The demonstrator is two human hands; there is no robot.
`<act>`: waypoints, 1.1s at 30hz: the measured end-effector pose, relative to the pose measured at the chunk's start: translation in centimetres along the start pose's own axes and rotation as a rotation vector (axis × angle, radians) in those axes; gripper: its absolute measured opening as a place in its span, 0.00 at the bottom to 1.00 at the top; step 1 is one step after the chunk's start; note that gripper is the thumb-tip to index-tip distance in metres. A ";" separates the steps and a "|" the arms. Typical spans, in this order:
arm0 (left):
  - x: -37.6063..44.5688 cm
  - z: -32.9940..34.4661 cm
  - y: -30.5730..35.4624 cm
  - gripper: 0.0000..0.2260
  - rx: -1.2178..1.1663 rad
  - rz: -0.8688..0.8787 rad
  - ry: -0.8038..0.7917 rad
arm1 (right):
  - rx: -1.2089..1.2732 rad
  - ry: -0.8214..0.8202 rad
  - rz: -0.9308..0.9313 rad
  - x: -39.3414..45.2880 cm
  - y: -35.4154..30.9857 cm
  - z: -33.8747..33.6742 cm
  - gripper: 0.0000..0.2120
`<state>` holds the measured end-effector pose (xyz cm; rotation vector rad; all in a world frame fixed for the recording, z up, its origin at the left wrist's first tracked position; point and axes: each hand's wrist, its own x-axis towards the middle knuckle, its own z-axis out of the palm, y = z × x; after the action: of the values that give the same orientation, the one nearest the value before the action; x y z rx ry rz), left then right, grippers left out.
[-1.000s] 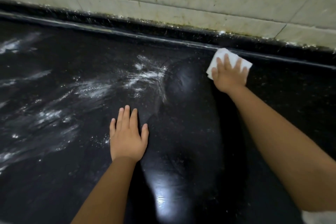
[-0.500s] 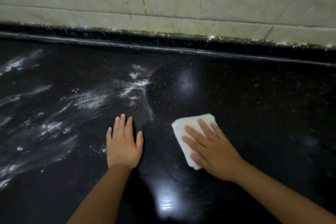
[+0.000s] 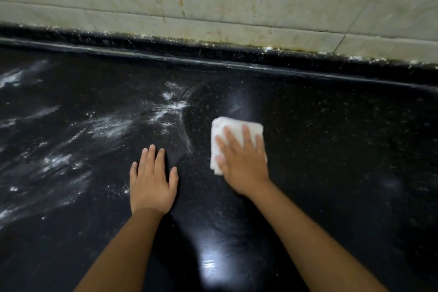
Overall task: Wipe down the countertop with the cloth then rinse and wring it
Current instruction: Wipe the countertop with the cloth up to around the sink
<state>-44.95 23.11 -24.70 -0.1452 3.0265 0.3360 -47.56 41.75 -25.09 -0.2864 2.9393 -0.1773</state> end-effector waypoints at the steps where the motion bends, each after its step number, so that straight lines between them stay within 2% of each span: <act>1: 0.0 0.0 0.0 0.39 -0.003 -0.002 -0.003 | -0.021 0.015 -0.060 -1.8 -0.8 0.5 0.26; 3: -0.1 0.0 0.0 0.34 -0.010 -0.005 -0.012 | -0.034 -0.022 -0.181 -6.1 -0.7 1.2 0.23; 6: -0.1 -0.1 0.0 0.31 -0.018 -0.006 -0.020 | -0.070 -0.034 -0.281 -10.6 4.1 1.2 0.20; 9: 0.0 -0.3 -0.1 0.28 -0.029 -0.006 -0.027 | -0.128 -0.080 -0.074 -9.4 9.8 -0.9 0.27; 11: 0.1 -0.2 0.0 0.30 -0.039 -0.005 -0.021 | -0.060 -0.039 0.104 -6.3 11.7 -2.3 0.32; 13: 0.2 -0.3 0.0 0.31 -0.036 -0.008 -0.020 | -0.001 -0.019 0.297 -1.8 12.2 -3.3 0.27; 15: 0.2 -0.1 0.0 0.32 -0.028 -0.009 -0.017 | 0.007 -0.052 0.346 3.5 10.7 -4.0 0.25; 20: 0.2 -0.1 -0.1 0.39 -0.022 -0.002 -0.003 | 0.051 -0.137 0.110 12.9 2.0 -3.9 0.24; 25: 0.3 0.0 -0.2 0.37 -0.036 -0.011 -0.002 | 0.016 -0.142 -0.292 11.1 -4.1 -2.1 0.24; 27: 0.3 0.1 -0.3 0.36 -0.039 -0.004 0.005 | -0.057 -0.072 -0.494 6.6 -3.0 -1.5 0.24; 29: 0.3 0.1 -0.4 0.35 -0.040 -0.001 0.009 | -0.129 -0.012 -0.565 2.0 0.4 -0.4 0.24; 31: 0.2 0.0 -0.4 0.36 -0.035 0.003 -0.002 | -0.194 -0.033 -0.558 -1.6 5.2 0.2 0.23; 33: 0.3 0.0 -0.3 0.37 -0.037 0.001 -0.015 | -0.225 -0.048 -0.438 -2.1 8.9 -0.9 0.24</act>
<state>-45.19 22.78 -24.79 -0.1425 3.0067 0.3923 -47.27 50.97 -25.04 -0.9505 2.8056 0.1030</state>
